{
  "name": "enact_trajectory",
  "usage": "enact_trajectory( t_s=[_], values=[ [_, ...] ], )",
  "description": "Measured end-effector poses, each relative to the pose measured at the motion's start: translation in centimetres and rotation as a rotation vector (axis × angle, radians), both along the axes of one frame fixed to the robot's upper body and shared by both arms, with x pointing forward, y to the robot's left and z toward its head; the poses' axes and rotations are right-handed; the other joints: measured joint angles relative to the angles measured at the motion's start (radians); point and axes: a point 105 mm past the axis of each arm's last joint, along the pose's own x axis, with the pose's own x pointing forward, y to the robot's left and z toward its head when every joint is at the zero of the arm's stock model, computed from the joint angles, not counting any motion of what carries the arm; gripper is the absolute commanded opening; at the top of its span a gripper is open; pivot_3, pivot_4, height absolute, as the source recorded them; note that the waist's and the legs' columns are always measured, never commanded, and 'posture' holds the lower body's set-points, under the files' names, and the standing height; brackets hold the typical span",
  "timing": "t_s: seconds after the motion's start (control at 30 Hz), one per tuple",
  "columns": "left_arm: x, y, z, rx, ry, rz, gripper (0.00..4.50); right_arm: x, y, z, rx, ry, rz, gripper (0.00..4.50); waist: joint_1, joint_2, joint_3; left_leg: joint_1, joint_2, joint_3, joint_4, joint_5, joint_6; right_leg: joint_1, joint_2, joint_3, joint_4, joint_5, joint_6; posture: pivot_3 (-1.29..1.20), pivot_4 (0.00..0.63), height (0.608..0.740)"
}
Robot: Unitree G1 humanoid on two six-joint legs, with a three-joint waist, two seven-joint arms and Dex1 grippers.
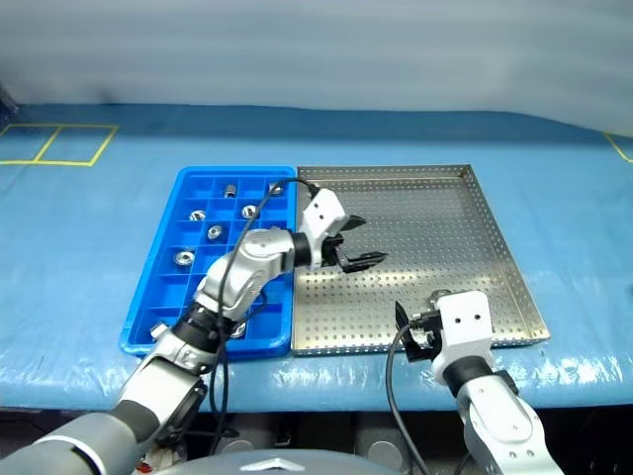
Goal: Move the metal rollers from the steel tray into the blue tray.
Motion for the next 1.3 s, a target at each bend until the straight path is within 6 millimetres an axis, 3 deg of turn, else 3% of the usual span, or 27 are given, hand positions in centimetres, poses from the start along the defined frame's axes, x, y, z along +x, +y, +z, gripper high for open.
enact_trajectory(
  t_s=[0.1, 0.3, 0.73, 1.03, 1.3],
  values=[
    [-0.5, -2.2, -0.9, 0.022, -0.003, -0.058, 4.48, -1.0, -0.6, -0.4, -0.003, 0.003, -0.063, 4.50, -0.022, 0.001, 0.000, 0.000, 0.002, 0.001, 0.000, 0.000, 0.000, -0.001, 0.000, 0.001, 0.000, 0.000, 0.001, -0.26, 0.150, 0.740],
    [-1.1, -4.6, -3.0, 0.077, -0.024, -0.117, 4.48, -2.3, -0.8, -0.6, 0.009, -0.013, -0.131, 4.50, -0.069, 0.001, -0.001, 0.000, 0.004, 0.003, 0.000, 0.000, 0.001, -0.002, 0.000, 0.004, 0.000, 0.000, 0.001, -0.31, 0.150, 0.740],
    [-0.2, -3.3, -7.7, 0.179, 0.008, -0.068, 4.48, -2.6, -0.4, -0.4, 0.012, -0.038, -0.156, 4.50, -0.124, 0.002, -0.001, -0.001, 0.005, 0.003, 0.000, -0.001, 0.002, -0.003, -0.001, 0.004, 0.000, 0.000, 0.002, -0.34, 0.150, 0.740],
    [-0.8, -3.7, -7.4, 0.146, -0.055, -0.130, 4.48, -2.3, -0.1, -0.2, 0.018, -0.049, -0.154, 4.50, -0.141, 0.002, -0.001, -0.001, 0.004, 0.003, 0.000, -0.001, 0.002, -0.004, -0.002, 0.004, 0.000, 0.000, 0.002, -0.36, 0.150, 0.740],
    [-1.5, -4.7, -5.9, 0.116, -0.110, -0.193, 4.48, -2.7, 0.0, -0.2, 0.016, -0.057, -0.172, 4.50, -0.165, 0.002, -0.001, -0.001, 0.004, 0.003, 0.000, -0.001, 0.002, -0.004, -0.001, 0.005, 0.000, 0.000, 0.003, -0.36, 0.150, 0.740]
  ],
)
